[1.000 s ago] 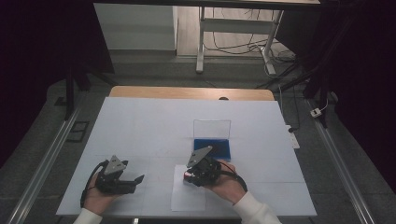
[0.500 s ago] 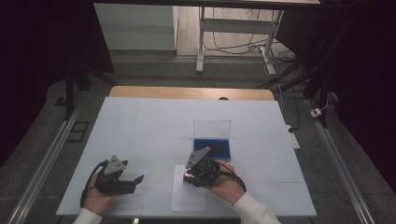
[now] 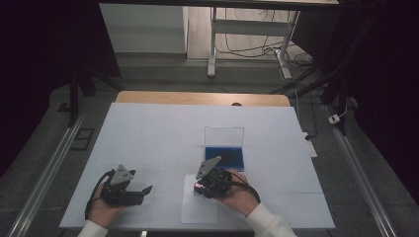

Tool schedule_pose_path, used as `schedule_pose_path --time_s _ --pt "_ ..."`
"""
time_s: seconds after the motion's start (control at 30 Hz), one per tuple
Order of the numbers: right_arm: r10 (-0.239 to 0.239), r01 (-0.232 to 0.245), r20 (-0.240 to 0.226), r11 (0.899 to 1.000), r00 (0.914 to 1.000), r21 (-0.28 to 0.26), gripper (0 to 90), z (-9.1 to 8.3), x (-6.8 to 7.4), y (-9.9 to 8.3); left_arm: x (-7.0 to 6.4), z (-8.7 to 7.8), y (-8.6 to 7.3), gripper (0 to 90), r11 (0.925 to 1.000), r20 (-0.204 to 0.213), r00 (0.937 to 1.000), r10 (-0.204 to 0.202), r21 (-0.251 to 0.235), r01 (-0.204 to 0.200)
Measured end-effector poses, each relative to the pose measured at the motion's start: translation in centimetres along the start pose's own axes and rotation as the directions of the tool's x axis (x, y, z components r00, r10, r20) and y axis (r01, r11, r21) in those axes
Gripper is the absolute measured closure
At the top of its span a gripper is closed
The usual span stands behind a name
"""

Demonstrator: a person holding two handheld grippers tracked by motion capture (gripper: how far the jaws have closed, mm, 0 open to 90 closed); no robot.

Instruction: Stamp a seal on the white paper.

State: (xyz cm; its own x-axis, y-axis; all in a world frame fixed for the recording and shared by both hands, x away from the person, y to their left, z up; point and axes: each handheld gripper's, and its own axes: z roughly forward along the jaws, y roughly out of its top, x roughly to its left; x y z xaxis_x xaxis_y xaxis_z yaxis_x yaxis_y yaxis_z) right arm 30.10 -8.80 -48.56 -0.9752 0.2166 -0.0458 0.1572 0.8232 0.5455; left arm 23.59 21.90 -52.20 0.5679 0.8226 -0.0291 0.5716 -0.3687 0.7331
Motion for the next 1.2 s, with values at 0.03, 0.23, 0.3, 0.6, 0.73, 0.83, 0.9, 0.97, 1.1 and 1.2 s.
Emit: schedule_pose_path --time_s 0.03,0.23,0.3,0.6,0.73,0.83,0.9,0.97,1.1,1.2 --pt "-0.005 0.005 0.0 1.0 1.0 0.002 70.1 0.01 -0.03 0.02 -0.01 0.0 0.0 17.1 1.0 0.0 1.0 0.0 0.0 0.0" --pt "-0.014 0.014 0.003 1.0 0.9999 0.014 70.3 0.11 0.04 0.23 0.01 -0.03 -0.01 17.1 1.0 -0.001 1.0 0.0 0.0 0.0" --pt "-0.015 0.015 0.004 1.0 0.9999 0.017 70.3 0.15 0.0 0.27 0.03 -0.02 -0.02 17.1 1.0 -0.002 1.0 0.0 0.001 0.0" --pt "0.002 -0.001 -0.023 0.999 0.9997 0.045 70.6 0.54 -0.32 0.28 -0.09 0.0 -0.02 17.1 1.0 -0.006 1.0 0.0 0.001 0.0" --pt "-0.001 0.002 -0.021 0.999 0.9998 0.051 70.7 0.51 -0.31 0.27 -0.1 -0.02 -0.01 17.0 1.0 -0.002 1.0 0.001 0.002 -0.001" --pt "0.002 -0.002 -0.019 0.999 0.9998 0.046 70.7 0.56 -0.28 0.25 -0.13 -0.11 0.0 17.0 1.0 -0.007 1.0 0.002 -0.001 -0.002" --pt "-0.003 0.003 -0.02 0.999 0.9998 0.043 70.7 0.56 -0.36 0.16 -0.09 -0.1 0.0 17.0 1.0 -0.006 1.0 0.001 0.0 -0.001" --pt "-0.005 0.006 -0.018 0.999 0.9998 0.04 70.7 0.57 -0.35 0.14 -0.1 -0.09 0.0 17.0 1.0 -0.006 1.0 0.001 0.001 -0.001" --pt "0.002 -0.001 -0.015 0.999 0.9999 0.037 70.8 0.59 -0.26 0.15 -0.15 -0.08 0.02 17.0 1.0 -0.008 1.0 0.002 0.0 -0.002" --pt "0.002 -0.002 -0.017 0.999 0.9998 0.035 70.8 0.57 -0.31 0.08 -0.17 -0.11 0.05 17.0 1.0 -0.014 0.9999 0.004 -0.003 -0.004"
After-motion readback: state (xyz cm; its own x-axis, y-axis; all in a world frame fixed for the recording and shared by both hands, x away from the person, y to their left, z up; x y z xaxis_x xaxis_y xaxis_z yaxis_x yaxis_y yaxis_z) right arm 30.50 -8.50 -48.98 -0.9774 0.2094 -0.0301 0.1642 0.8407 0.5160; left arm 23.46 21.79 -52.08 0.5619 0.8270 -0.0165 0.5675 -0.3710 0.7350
